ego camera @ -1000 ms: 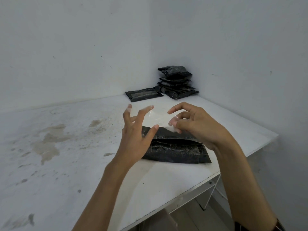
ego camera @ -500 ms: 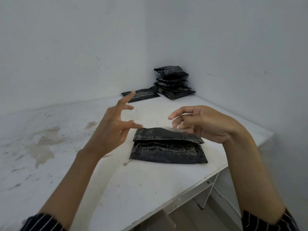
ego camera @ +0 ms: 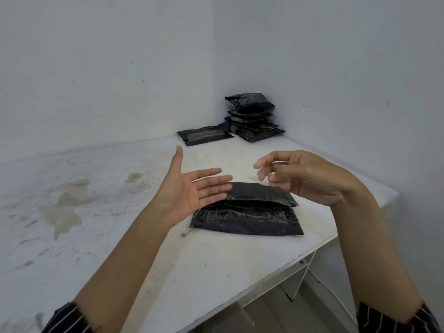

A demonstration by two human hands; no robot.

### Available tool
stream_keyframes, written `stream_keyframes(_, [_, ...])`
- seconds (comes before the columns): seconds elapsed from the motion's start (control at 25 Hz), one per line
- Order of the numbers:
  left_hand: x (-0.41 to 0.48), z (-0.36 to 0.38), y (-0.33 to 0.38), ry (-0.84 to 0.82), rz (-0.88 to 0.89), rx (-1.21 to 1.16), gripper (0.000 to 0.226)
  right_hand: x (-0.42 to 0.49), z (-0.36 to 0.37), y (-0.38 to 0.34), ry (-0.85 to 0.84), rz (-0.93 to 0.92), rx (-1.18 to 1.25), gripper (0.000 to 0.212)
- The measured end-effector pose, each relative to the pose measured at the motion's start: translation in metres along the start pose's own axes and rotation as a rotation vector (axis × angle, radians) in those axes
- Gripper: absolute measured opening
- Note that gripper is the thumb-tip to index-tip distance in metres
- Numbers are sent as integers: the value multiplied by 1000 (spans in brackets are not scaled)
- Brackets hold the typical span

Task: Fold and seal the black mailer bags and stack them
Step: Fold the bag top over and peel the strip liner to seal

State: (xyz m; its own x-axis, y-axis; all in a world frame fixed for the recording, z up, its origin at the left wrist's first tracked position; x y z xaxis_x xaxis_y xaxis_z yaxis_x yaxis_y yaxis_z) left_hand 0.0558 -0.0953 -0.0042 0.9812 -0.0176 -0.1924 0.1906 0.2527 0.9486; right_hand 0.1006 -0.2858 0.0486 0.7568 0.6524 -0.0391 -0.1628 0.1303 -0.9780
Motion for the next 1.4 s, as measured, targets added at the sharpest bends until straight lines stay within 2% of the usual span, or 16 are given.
stream_keyframes(0.08, [2,4,6,43,-10,-74,68,0,-2,2,-12,11,-17,26])
stream_keyframes(0.24, [9,2,17,145,58,35,15,-3,-11,3,17,37,-118,29])
stream_keyframes(0.32, [11,0,19,196,100,88,6,-3,-18,2,64,42,-190,30])
stream_keyframes(0.56, [11,5,22,486,325,387,11,0,-43,8,252,62,-373,36])
stream_keyframes(0.68, [11,5,25,566,404,453,11,0,-50,8,346,43,-434,13])
stream_keyframes(0.72, [11,4,26,572,411,455,11,0,-51,8,356,34,-429,6])
stream_keyframes(1.04, [17,1,26,553,382,453,5,1,-64,14,410,-15,-370,11])
stream_keyframes(1.28, [27,-2,16,584,351,394,16,5,-67,24,468,-79,-227,10])
stream_keyframes(1.4, [34,-1,8,524,289,369,12,11,-74,31,535,-70,-191,9])
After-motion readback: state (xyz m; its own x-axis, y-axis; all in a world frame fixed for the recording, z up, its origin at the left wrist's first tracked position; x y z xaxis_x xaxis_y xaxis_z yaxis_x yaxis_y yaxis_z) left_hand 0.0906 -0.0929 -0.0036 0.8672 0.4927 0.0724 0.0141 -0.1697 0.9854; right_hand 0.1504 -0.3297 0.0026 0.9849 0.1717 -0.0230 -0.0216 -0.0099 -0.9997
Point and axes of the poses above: each hand's wrist, its own x-axis towards the middle knuckle, its own z-axis out of the palm, y = z × x, the point moved 5 cm from there along x, towards the middle knuckle, and after that the axes turned 15 degrees about x, right-handed, at the moved point
